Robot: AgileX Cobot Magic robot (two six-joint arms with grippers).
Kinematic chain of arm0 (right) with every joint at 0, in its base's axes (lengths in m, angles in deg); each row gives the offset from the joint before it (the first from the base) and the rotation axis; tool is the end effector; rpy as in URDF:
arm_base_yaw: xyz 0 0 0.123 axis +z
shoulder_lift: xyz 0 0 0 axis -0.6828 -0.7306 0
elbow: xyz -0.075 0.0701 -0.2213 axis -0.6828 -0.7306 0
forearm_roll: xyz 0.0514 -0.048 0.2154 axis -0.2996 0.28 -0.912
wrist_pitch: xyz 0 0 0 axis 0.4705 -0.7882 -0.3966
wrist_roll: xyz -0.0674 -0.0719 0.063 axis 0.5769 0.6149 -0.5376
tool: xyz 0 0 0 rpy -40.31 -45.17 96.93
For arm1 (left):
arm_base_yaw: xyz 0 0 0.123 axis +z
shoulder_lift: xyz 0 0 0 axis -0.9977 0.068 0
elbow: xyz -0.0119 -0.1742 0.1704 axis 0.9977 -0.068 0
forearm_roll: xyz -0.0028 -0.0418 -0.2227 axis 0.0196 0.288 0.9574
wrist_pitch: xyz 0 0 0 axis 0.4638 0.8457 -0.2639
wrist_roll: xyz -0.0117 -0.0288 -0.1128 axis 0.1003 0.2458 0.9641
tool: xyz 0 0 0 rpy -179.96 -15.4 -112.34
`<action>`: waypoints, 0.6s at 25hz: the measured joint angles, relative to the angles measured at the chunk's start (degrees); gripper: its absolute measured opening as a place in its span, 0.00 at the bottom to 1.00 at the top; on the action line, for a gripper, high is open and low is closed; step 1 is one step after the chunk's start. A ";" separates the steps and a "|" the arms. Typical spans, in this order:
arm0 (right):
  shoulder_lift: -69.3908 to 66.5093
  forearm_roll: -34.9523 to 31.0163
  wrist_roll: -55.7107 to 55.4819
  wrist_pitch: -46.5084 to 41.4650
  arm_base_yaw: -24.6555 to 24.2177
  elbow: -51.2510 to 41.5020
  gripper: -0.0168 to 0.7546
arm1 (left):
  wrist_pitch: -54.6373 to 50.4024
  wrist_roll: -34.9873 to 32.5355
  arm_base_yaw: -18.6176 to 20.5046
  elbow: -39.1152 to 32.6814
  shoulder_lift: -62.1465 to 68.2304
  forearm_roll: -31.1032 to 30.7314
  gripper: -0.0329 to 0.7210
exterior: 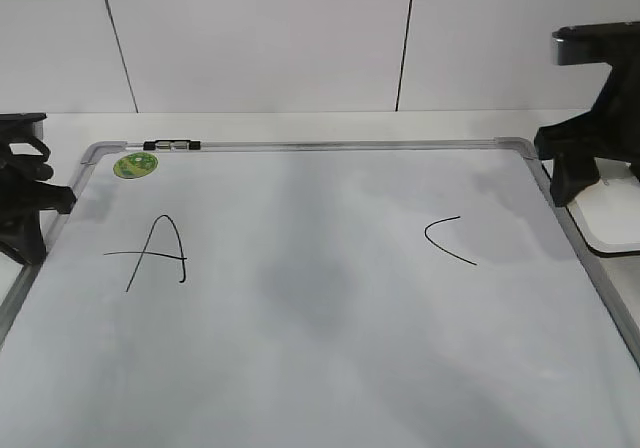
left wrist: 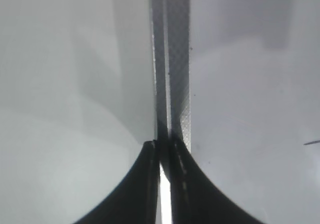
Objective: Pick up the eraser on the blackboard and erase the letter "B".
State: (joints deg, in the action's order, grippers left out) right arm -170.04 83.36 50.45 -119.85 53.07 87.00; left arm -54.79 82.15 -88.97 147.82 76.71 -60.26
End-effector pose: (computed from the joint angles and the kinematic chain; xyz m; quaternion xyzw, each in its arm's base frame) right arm 0.3105 0.0404 0.2022 -0.0258 0.9906 -0.0427 0.1275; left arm 0.3319 -0.0257 0.1041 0.0082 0.9983 -0.0405 0.0411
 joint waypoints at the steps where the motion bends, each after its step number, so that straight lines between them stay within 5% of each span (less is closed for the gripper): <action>1: 0.00 0.00 -0.09 0.42 -0.77 -0.73 0.72 | 0.00 0.00 0.00 0.00 0.00 0.00 0.06; 15: -8.37 -1.46 2.21 9.70 -2.26 -1.93 0.72 | -0.14 -0.10 0.14 0.00 0.00 0.16 0.06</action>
State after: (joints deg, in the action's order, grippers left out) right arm -178.40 81.90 52.67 -110.15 50.81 85.07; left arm -54.93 82.05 -88.83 147.82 76.71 -60.10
